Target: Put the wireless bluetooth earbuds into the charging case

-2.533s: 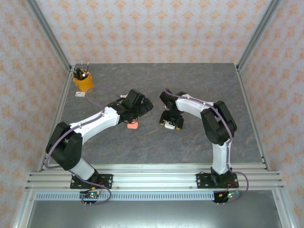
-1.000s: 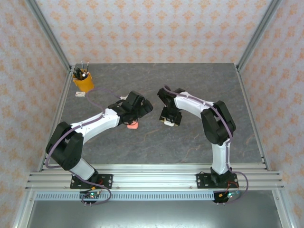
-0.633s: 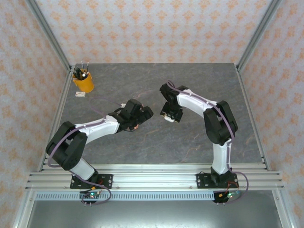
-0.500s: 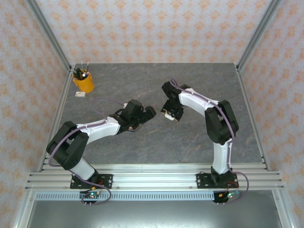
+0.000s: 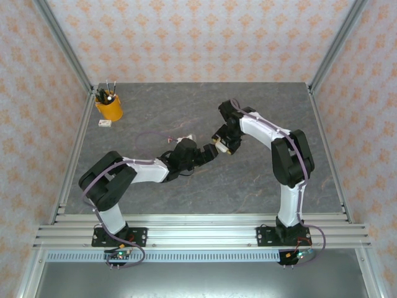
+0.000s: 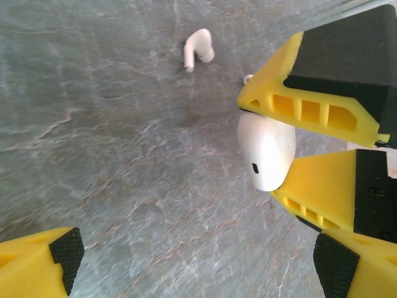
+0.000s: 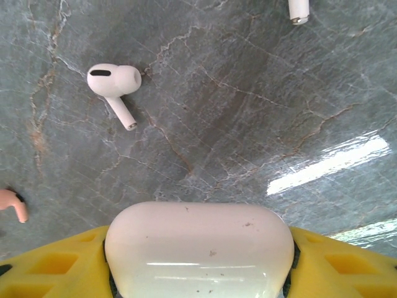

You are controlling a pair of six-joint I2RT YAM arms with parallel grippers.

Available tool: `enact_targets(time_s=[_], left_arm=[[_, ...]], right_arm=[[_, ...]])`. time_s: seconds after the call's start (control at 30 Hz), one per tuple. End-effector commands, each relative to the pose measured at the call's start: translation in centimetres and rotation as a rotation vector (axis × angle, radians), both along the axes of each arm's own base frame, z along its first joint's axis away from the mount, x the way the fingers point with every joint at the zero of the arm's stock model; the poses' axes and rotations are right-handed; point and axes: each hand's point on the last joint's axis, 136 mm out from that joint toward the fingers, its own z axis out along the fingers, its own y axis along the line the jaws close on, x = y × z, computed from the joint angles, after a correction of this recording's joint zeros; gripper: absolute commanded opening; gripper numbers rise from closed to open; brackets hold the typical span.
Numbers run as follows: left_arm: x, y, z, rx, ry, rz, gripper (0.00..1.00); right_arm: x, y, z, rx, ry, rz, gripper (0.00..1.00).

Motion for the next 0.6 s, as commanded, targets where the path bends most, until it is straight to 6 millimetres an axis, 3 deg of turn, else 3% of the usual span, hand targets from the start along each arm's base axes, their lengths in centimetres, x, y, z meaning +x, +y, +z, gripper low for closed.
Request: enact_targets(time_s=[0.0,0.3,0.57], left_arm=[[1.5,-1.2,1.9,-0.059,-0.123,0.014,0.95],[2.8,-2.6,0.9,-0.088,-0.167,0.043,0.84],[3.6,-2.9,0.0,-0.083,-0.172,0.062,0.76]], right_arm=[[0.8,0.8,1.6,0.064,-0.010,-0.037,0.63],[-0.1,1.1,0.9,0.112,0.059,-0.055,0.63],[-0.3,1.2,1.4,0.123,0.065,-0.049,0.63]])
